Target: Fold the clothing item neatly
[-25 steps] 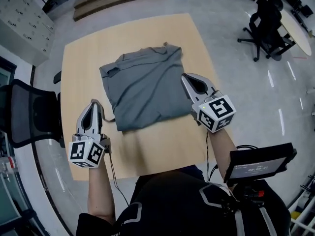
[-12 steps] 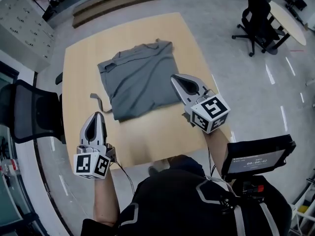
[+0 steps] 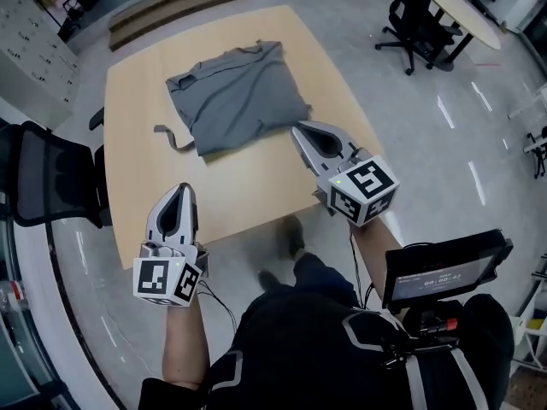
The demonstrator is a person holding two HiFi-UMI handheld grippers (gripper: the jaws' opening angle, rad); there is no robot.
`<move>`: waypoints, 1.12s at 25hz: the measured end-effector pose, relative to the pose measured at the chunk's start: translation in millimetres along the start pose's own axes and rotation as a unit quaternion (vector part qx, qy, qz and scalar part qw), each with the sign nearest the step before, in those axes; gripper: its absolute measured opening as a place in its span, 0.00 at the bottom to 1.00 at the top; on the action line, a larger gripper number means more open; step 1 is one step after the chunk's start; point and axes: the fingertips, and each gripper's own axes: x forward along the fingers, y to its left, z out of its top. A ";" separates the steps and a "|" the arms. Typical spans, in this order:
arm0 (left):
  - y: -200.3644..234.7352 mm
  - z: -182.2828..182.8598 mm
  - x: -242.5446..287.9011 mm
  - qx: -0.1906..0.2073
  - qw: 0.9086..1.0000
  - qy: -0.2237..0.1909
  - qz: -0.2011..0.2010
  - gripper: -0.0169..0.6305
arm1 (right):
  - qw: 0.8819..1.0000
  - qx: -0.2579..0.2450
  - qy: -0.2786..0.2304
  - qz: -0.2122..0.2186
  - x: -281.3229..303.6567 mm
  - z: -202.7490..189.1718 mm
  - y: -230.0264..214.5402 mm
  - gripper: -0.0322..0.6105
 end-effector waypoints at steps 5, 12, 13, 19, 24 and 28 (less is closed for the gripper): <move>-27.4 -9.3 -43.7 -0.004 1.000 0.005 -0.025 0.03 | 1.000 -0.005 0.007 -0.006 -47.3 -2.7 45.2 0.06; -75.4 -13.2 -85.6 -0.004 1.000 0.002 -0.026 0.03 | 1.000 -0.013 -0.007 -0.007 -110.1 9.1 67.4 0.06; -82.4 -13.4 -89.8 -0.002 1.000 0.002 -0.025 0.03 | 1.000 -0.015 -0.011 -0.003 -117.4 9.8 68.9 0.06; -146.4 -11.0 -117.0 -0.014 1.000 -0.003 -0.020 0.03 | 1.000 -0.009 -0.024 0.012 -178.0 6.8 70.0 0.06; -203.4 -7.4 -142.7 -0.014 1.000 -0.004 -0.015 0.03 | 0.999 -0.011 -0.029 0.027 -231.9 0.3 72.8 0.06; -234.3 -10.2 -161.7 -0.013 1.000 0.005 -0.010 0.03 | 0.999 0.001 -0.023 0.028 -264.6 -4.1 80.5 0.06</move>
